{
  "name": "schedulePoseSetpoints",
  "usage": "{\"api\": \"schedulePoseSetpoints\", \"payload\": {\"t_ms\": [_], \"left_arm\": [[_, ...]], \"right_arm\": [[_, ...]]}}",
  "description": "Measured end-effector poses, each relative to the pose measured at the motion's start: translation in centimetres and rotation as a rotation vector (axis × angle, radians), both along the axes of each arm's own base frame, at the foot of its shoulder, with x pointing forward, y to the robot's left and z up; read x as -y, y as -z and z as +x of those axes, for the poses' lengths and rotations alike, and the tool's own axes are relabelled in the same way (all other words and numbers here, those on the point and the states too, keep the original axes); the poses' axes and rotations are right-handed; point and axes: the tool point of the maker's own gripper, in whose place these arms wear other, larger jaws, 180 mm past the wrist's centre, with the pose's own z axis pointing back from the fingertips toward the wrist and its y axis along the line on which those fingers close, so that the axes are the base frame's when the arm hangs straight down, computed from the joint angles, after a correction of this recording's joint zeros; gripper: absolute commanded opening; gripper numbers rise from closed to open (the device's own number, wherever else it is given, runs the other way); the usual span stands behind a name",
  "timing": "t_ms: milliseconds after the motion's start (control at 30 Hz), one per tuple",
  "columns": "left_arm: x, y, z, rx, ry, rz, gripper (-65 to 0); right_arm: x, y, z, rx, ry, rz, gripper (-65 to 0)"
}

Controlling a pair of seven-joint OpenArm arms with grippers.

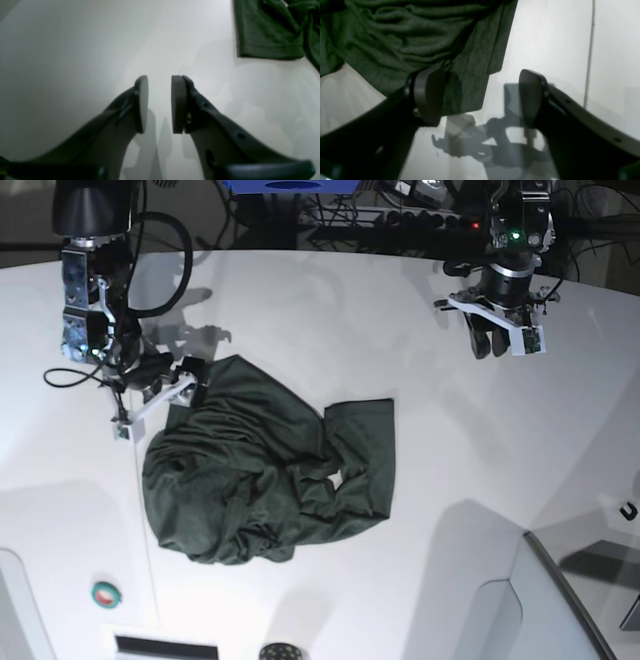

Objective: Layout the t-shirt on the table in an organized manner, then fold the t-shirt properly
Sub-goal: 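Lower the right gripper onto the crumpled green t-shirt and grasp it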

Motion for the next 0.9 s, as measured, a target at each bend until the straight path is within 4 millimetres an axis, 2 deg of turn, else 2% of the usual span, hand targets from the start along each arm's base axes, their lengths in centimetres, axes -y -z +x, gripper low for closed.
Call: {"api": "schedulePoseSetpoints", "payload": {"t_ms": [33, 133, 200, 300, 533, 600, 700, 767, 833, 900], "left_arm": [[0.0, 0.0, 0.0, 0.000, 0.000, 0.000, -48.9], [0.0, -0.1, 0.1, 0.003, 0.000, 0.001, -49.0], [0.0, -0.1, 0.1, 0.003, 0.000, 0.000, -49.0], [0.0, -0.1, 0.3, 0.006, 0.001, 0.004, -49.0], [-0.2, 0.2, 0.4, -0.002, 0.001, 0.004, -49.0], [-0.2, 0.3, 0.3, -0.004, -0.002, 0.004, -49.0], [-0.2, 0.2, 0.4, -0.003, -0.001, 0.004, -49.0], [-0.2, 0.2, 0.5, -0.001, -0.001, 0.004, -49.0], [-0.2, 0.2, 0.7, 0.003, -0.002, 0.005, -49.0], [-0.2, 0.3, 0.8, 0.002, -0.003, 0.003, -49.0]], "right_arm": [[0.0, 0.1, -0.2, -0.004, -0.002, -0.001, -36.8], [-1.0, 0.6, -1.0, -0.031, -0.048, -0.008, -65.0], [-1.7, 0.9, -1.6, -0.040, -0.057, 0.006, -62.6], [-2.0, 0.4, -3.3, -0.057, -0.080, -0.004, -65.0], [-2.5, -3.2, -6.4, -0.006, -0.116, -0.011, -64.4], [-2.6, -3.1, -7.9, -0.028, -0.122, -0.011, -64.4], [-2.5, -1.8, -11.1, -0.108, -0.130, -0.010, -63.8], [-2.4, -1.4, -11.5, -0.126, -0.130, -0.012, -63.0], [-2.4, -1.6, -11.0, -0.110, -0.131, -0.016, -57.6], [-2.1, -2.4, -10.6, -0.085, -0.139, -0.033, -46.7]]}}
